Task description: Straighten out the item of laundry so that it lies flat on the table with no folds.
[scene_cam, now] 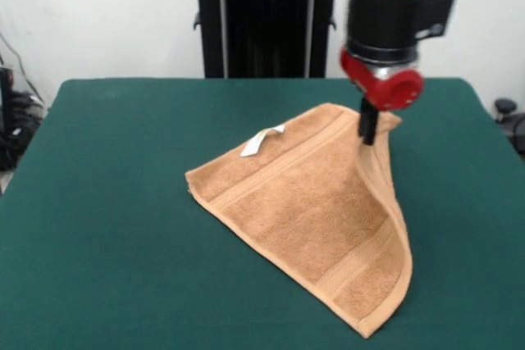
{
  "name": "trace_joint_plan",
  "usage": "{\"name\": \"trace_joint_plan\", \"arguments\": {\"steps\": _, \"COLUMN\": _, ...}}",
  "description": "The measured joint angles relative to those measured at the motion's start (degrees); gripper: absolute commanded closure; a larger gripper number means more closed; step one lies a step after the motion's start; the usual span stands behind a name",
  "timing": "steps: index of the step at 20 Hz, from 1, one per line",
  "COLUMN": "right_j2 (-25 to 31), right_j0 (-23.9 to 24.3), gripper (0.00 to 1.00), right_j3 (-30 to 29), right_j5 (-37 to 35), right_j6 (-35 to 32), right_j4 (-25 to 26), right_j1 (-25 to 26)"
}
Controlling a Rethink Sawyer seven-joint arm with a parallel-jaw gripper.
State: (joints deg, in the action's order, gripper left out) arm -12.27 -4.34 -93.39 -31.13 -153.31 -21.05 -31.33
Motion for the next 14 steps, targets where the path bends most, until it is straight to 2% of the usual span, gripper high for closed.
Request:
{"name": "trace_joint_plan", "arguments": {"steps": 5, "right_j2": 2.7, "right_j0": 3.7, "gripper": 1.00, "right_j3": -1.7, "right_j5": 0.0, "right_j6": 0.0, "right_j4": -0.3, "right_j1": -0.1}}
{"name": "trace_joint_plan", "arguments": {"steps": 14, "right_j2": 6.7, "right_j0": 4.3, "gripper": 1.00, "right_j3": -3.3, "right_j5": 0.0, "right_j6": 0.0, "right_j4": -0.2, "right_j1": 0.0}}
